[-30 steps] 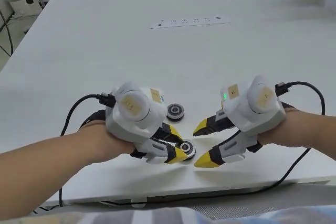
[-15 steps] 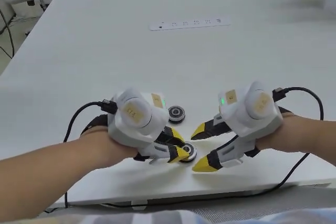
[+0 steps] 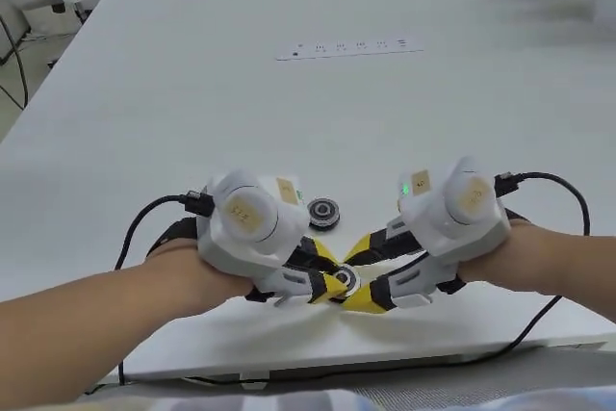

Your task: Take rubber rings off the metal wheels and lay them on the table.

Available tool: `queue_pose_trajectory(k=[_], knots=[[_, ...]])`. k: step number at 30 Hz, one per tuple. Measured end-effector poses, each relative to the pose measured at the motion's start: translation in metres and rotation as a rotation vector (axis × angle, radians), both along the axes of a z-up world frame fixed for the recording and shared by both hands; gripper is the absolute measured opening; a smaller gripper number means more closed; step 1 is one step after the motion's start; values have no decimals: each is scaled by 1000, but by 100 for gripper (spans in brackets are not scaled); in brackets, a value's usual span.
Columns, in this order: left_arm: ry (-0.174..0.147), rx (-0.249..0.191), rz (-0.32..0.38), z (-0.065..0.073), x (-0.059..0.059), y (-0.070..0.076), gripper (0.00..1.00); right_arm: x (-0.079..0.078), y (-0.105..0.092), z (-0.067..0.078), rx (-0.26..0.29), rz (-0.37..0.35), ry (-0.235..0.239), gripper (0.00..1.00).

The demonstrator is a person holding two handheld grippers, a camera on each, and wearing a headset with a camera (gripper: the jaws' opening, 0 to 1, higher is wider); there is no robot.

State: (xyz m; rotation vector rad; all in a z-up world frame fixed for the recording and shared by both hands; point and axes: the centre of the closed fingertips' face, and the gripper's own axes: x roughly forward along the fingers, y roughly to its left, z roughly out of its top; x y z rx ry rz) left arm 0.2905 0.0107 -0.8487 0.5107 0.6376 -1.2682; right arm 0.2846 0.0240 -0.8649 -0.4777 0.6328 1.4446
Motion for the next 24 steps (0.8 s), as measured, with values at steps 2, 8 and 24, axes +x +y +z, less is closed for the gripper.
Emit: queue_pose_trajectory(k=[2,8,24], knots=[[0,-2,3,0,0,0,14,1,0,0,5,-11,9,27],[-2,-6,5,0,0,0,14,1,0,1,11,-23,12,26],[-4,-12,12,0,-1,0,14,0,-4,4,27,-49,39,24]])
